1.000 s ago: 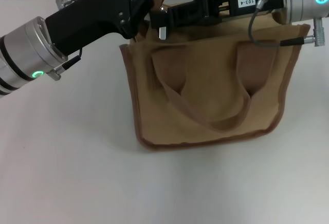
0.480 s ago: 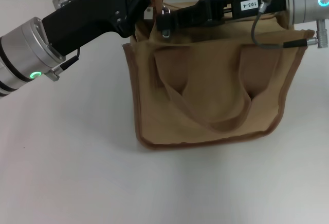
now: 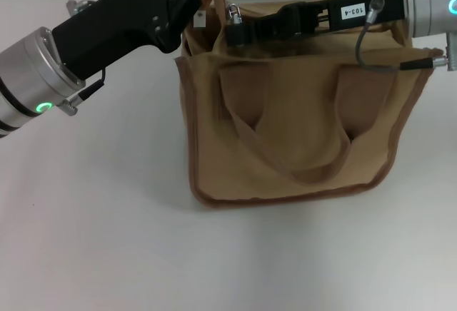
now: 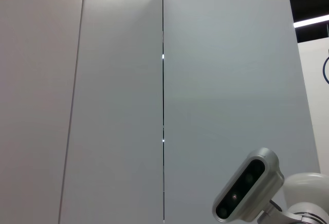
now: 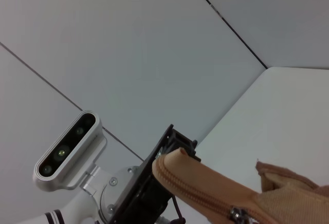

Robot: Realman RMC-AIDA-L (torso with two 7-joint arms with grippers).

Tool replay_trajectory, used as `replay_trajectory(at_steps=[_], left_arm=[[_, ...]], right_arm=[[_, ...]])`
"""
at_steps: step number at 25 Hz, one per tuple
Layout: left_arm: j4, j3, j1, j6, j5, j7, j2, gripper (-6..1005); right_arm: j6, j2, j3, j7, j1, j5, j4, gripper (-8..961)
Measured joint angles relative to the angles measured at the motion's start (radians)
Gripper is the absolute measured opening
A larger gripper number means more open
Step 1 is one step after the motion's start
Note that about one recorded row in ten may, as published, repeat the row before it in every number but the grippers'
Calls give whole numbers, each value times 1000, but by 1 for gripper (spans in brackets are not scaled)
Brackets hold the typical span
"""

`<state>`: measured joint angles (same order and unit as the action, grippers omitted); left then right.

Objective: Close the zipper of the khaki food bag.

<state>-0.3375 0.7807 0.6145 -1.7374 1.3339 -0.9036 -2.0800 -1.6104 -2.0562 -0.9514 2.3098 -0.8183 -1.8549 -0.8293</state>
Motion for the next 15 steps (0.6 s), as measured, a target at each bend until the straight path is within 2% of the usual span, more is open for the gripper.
replay_trajectory(at_steps=[15], left_arm=[[-2, -2, -18, 9, -13, 0, 5, 95]], right_arm=[[-22, 2, 5, -4, 19, -1, -38, 11]])
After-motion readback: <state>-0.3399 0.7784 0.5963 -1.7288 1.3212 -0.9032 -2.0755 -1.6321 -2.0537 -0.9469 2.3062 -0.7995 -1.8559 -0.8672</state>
